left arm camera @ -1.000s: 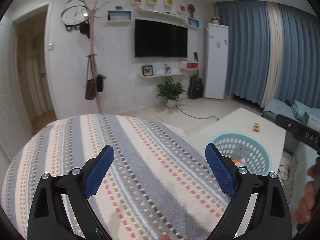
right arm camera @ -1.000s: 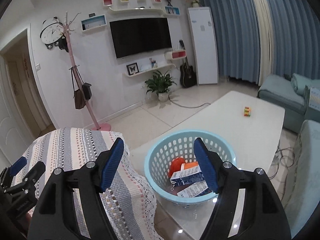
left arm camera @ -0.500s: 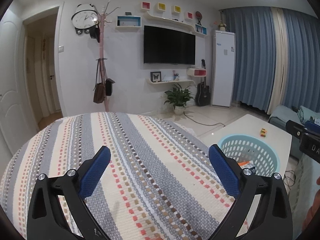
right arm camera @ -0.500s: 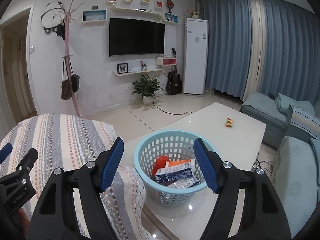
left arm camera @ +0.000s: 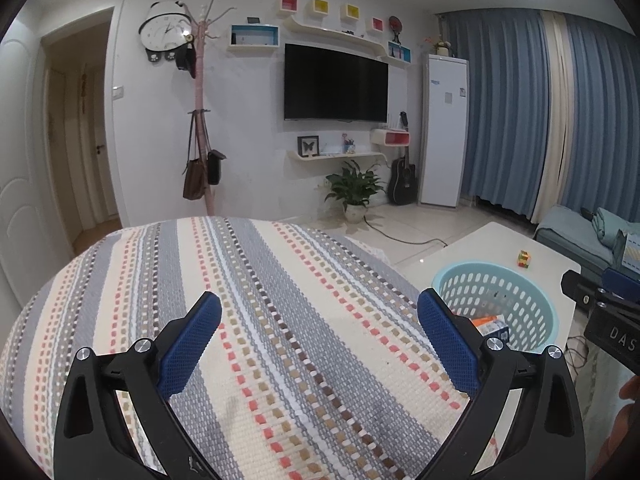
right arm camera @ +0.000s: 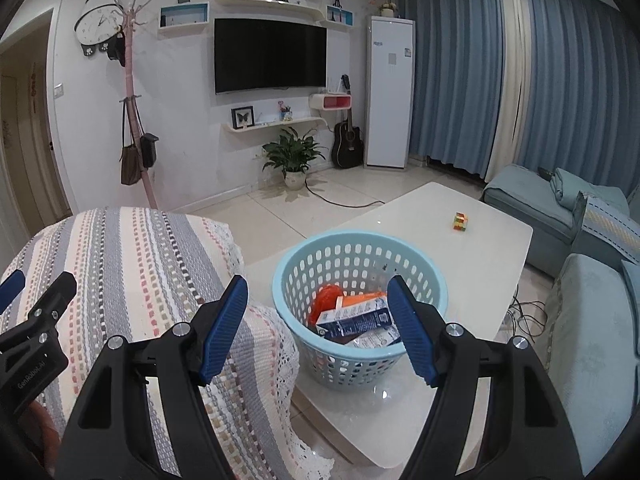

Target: Collect trash

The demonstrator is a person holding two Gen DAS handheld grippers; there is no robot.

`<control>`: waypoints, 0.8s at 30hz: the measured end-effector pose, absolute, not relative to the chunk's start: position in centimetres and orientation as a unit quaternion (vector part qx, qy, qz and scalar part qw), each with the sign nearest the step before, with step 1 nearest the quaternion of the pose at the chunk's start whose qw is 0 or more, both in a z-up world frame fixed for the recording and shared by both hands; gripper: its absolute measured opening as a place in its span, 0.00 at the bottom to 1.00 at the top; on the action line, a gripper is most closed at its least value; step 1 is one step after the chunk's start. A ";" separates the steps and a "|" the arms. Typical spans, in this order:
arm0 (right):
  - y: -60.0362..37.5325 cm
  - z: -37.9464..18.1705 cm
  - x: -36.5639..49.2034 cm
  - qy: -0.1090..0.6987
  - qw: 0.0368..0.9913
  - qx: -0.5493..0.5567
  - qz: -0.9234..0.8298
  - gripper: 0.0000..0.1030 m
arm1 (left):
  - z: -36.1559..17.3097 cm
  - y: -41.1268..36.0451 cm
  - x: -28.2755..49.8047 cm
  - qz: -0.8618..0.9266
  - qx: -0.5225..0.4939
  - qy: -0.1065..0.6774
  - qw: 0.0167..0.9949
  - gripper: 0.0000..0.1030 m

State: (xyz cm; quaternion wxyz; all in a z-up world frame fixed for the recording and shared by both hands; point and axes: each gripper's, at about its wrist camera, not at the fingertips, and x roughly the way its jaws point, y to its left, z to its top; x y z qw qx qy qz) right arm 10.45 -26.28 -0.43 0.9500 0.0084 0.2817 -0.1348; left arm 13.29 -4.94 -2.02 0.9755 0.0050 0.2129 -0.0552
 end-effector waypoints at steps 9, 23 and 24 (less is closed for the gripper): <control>-26.4 -0.7 10.7 0.290 0.950 0.020 -0.117 0.67 | -2.3 -4.5 13.7 -0.052 -0.002 0.222 0.974 0.93; -26.7 -1.0 10.7 0.297 0.949 0.032 -0.104 0.67 | -2.2 -3.3 13.6 -0.015 -0.015 0.219 0.975 0.93; -26.7 -1.0 10.8 0.297 0.949 0.032 -0.104 0.67 | -2.2 -3.4 13.6 -0.013 -0.014 0.219 0.976 0.93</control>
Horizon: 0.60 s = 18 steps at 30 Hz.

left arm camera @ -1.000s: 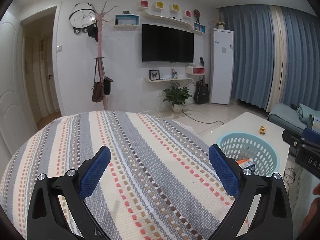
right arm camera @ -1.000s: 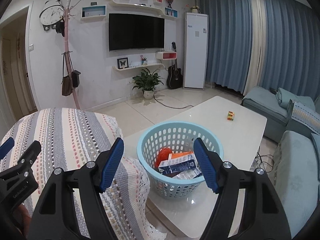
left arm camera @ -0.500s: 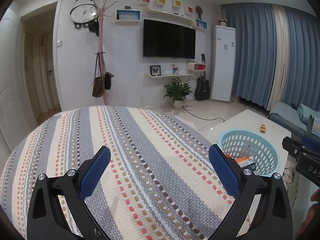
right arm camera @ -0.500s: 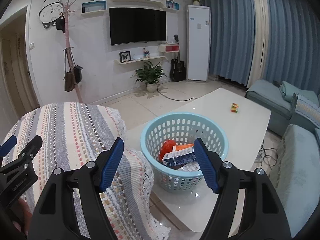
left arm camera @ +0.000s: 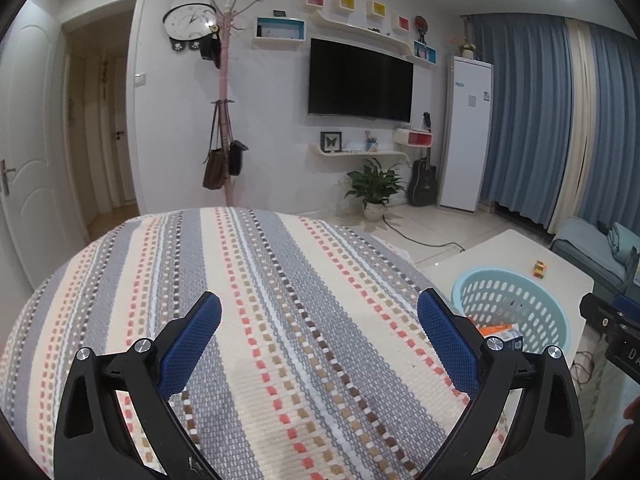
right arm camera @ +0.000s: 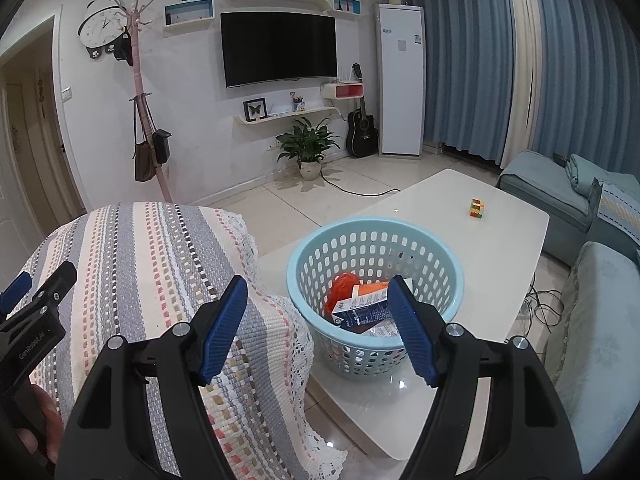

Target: Collect trash

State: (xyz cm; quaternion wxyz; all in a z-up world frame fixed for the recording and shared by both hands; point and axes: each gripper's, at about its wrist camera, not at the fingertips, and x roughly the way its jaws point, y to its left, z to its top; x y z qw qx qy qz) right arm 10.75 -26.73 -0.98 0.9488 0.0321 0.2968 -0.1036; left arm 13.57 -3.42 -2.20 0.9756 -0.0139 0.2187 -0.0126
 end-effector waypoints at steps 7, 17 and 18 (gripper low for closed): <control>-26.5 -1.0 10.7 0.295 0.950 0.029 -0.103 0.67 | -2.1 -3.4 13.4 -0.006 -0.017 0.217 0.976 0.93; -26.3 -1.1 10.6 0.295 0.950 0.025 -0.100 0.67 | -1.8 -3.6 13.1 0.001 -0.006 0.208 0.978 0.93; -26.3 -1.1 10.6 0.296 0.950 0.025 -0.099 0.67 | -1.8 -3.6 13.2 0.000 -0.007 0.208 0.978 0.93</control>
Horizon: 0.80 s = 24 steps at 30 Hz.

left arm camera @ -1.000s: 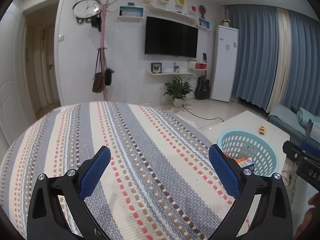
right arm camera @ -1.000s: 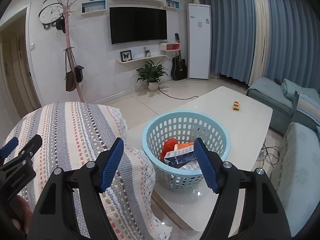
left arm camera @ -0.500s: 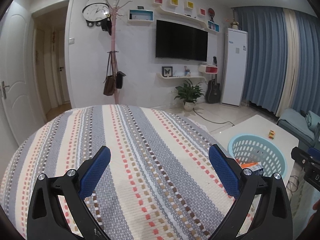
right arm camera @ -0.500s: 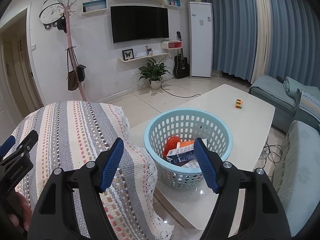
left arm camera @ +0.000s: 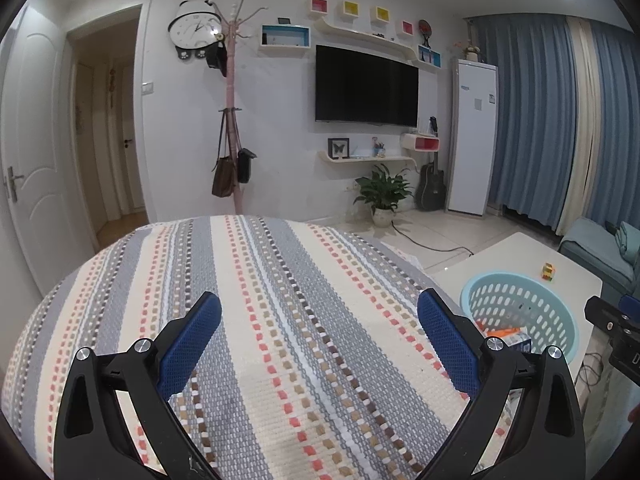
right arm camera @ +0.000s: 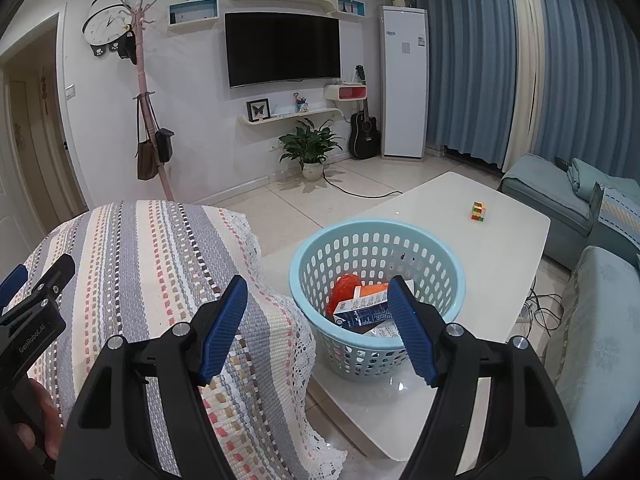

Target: Collect trash

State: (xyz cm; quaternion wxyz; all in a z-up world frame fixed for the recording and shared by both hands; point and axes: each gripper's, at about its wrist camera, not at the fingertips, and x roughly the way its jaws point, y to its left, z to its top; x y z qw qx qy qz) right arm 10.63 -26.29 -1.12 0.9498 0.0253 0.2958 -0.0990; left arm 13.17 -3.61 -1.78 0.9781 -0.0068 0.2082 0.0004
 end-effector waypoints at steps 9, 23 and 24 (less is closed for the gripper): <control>-26.1 -1.7 10.9 0.306 0.947 0.025 -0.092 0.67 | -1.7 -3.5 13.0 -0.001 -0.005 0.206 0.979 0.93; -25.8 -1.8 10.8 0.307 0.947 0.023 -0.088 0.67 | -1.5 -3.5 12.8 0.001 -0.001 0.194 0.981 0.93; -25.9 -1.8 10.8 0.307 0.947 0.024 -0.088 0.67 | -1.5 -3.5 12.8 0.001 -0.001 0.194 0.981 0.93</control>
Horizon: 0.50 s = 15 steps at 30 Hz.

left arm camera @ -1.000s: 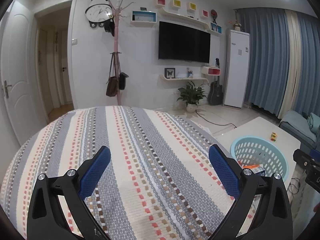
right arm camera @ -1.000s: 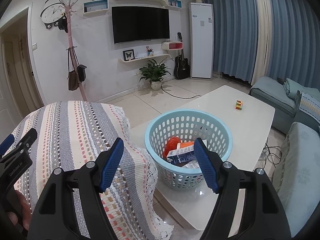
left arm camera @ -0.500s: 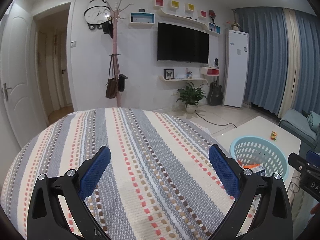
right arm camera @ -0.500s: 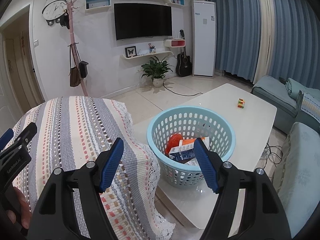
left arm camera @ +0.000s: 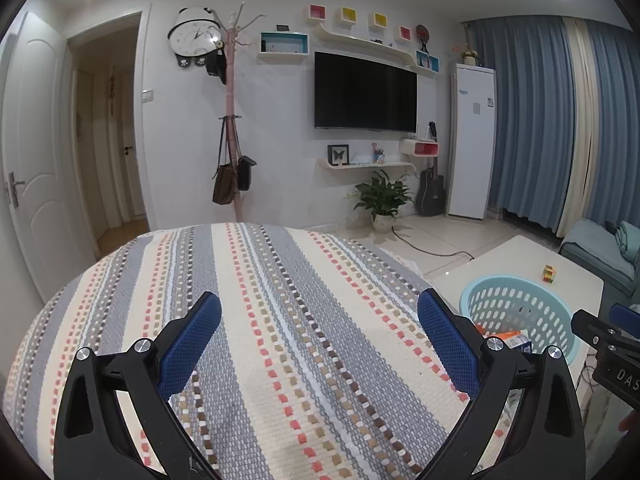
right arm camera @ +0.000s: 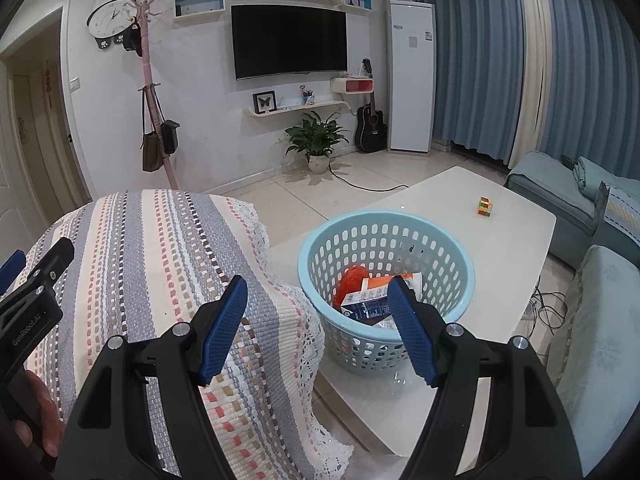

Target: Collect trash

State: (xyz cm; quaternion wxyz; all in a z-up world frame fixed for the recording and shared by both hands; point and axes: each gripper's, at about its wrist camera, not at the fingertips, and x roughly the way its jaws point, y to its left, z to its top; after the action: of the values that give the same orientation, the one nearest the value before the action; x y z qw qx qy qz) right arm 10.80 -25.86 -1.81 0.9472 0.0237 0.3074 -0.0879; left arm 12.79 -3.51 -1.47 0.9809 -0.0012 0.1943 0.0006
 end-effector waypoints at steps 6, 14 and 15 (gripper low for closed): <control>-26.0 -2.0 10.9 0.310 0.947 0.025 -0.085 0.67 | -1.5 -3.6 12.8 -0.002 0.000 0.195 0.981 0.93; -25.9 -2.0 10.8 0.310 0.947 0.025 -0.084 0.67 | -1.4 -3.4 12.9 -0.005 -0.005 0.195 0.981 0.93; -25.9 -2.0 10.8 0.310 0.947 0.025 -0.084 0.67 | -1.4 -3.3 12.9 -0.005 -0.007 0.196 0.981 0.93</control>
State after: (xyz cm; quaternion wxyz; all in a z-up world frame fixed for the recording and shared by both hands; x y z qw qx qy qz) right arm 10.84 -25.85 -2.04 0.9466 0.0247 0.3102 -0.0842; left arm 12.92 -3.35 -1.42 0.9806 -0.0065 0.1959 -0.0053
